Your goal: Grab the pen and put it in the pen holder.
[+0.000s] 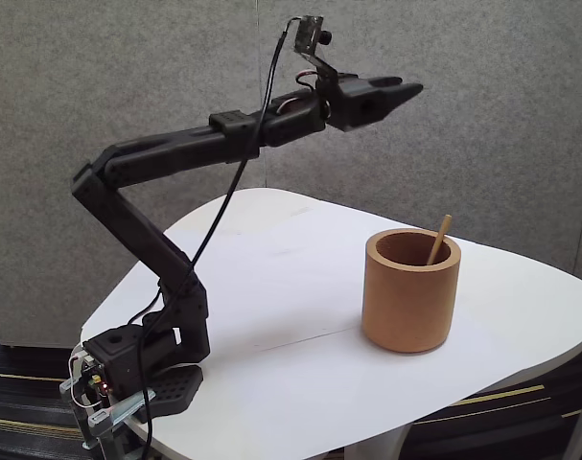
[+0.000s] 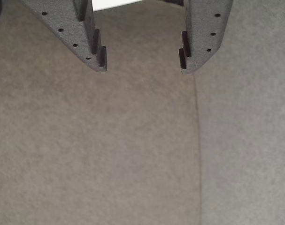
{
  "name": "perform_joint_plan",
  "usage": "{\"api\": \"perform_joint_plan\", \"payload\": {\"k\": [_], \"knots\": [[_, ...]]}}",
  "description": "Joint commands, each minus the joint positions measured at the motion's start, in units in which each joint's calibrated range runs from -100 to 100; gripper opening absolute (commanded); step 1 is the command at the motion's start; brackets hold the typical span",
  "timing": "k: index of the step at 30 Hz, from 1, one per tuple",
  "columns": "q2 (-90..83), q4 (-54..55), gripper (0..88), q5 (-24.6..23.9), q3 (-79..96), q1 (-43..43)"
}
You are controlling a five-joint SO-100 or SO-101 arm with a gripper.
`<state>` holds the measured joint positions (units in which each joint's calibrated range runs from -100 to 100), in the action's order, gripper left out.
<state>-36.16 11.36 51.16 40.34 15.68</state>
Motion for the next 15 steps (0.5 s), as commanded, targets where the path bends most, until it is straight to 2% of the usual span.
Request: {"api": "perform_joint_plan", "payload": {"k": [1,4,9,15], "knots": [[-4.15,-2.54,21.7,-0.28,-7.31,-3.82],[-9.11,-11.69,21.7,-0.28,-8.03,-6.16],[-18.95,-32.88,21.7,-1.33,-6.23,-6.6],[-25.54,-48.81,21.3,-16.76,-5.78,-8.73]]}}
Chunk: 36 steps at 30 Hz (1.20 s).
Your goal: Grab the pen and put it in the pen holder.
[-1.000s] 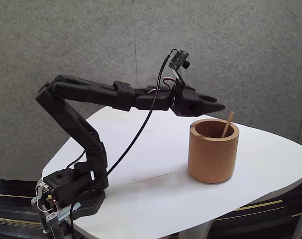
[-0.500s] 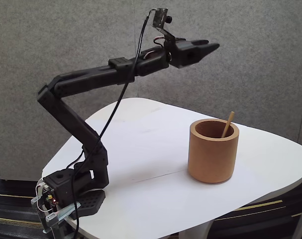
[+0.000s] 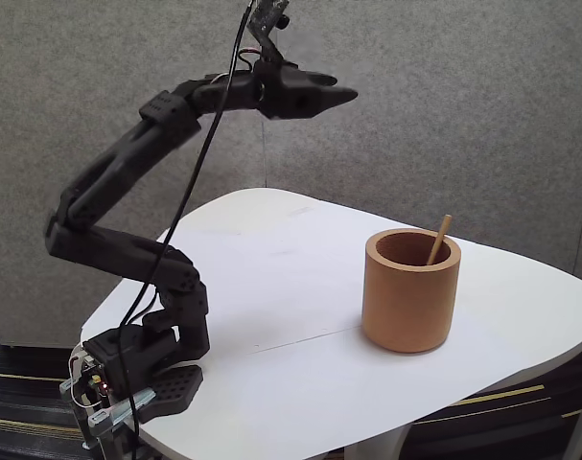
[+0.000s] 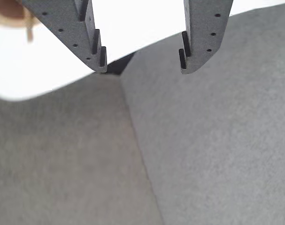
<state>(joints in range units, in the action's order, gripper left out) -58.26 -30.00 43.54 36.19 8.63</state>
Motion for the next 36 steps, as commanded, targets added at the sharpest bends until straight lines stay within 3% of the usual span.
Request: {"api": "perform_joint_plan", "payload": {"k": [1,7,11,20,25,36], "knots": [[-3.84,-9.32,21.3,-12.24,-1.35,-2.11],[-9.78,-11.61,21.3,-28.88,11.46,-2.19],[-18.32,-12.12,21.2,-35.83,24.73,-2.19],[-31.58,-29.07,21.2,-44.83,43.68,-1.6],[-31.98,-32.63,21.2,-48.88,50.18,-1.53],[-31.98,-33.56,21.2,-49.52,59.12,-1.38]]}}
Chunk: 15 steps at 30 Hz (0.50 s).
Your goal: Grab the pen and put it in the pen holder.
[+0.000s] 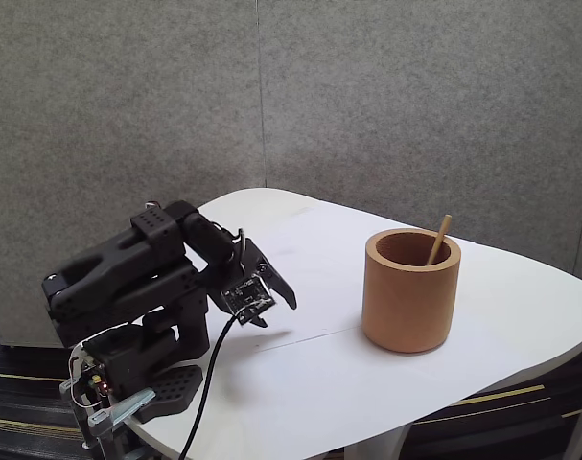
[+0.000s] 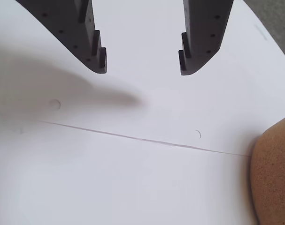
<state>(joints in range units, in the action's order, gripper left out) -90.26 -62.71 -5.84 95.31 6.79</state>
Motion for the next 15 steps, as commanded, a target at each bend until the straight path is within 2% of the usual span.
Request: {"api": "perform_joint_plan", "payload": {"k": [1,15], "knots": [[0.02,-1.61,21.2,-0.14,0.18,0.45],[-0.06,-2.71,21.2,0.18,0.18,0.23]]}}
